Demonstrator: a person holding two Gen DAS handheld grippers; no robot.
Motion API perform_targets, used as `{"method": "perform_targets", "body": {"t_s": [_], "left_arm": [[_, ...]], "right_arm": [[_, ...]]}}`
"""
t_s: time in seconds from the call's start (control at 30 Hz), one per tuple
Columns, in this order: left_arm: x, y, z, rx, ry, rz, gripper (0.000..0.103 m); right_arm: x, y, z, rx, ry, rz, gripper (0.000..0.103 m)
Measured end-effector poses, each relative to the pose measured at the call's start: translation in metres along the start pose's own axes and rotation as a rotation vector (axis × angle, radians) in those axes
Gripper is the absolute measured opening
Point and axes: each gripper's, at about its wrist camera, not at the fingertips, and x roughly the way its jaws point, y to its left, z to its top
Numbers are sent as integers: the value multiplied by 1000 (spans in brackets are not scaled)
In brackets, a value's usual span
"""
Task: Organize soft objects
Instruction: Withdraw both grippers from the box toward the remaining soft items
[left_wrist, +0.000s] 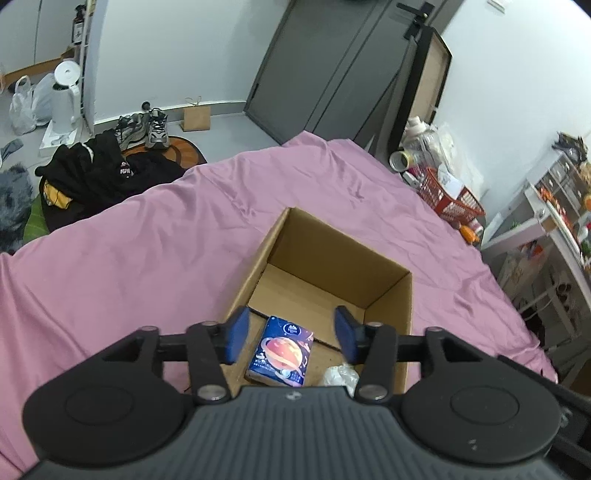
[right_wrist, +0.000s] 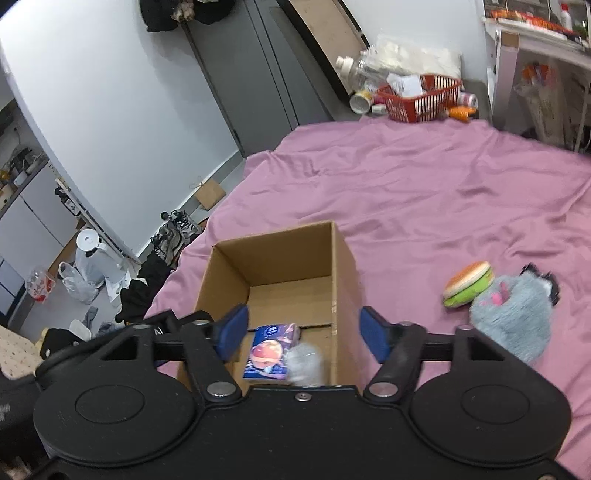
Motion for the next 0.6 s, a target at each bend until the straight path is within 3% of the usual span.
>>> {"method": "perform_targets", "body": {"t_s": [0.1, 0.23, 0.37, 0.6], "left_arm": [[2, -4, -1, 9, 5, 24, 57], [0, -14, -3, 42, 9, 29, 58], [-4, -24, -7, 74, -6, 25, 75], [-8, -49, -18, 148, -5, 34, 81]], "right_arm": [[-11, -7, -1, -28, -21, -31, 84], [-25, -23, 1, -34, -37, -65, 87], [-39, -40, 2, -30, -61, -98, 97], [-63, -76, 1, 13, -88, -144, 102]]}}
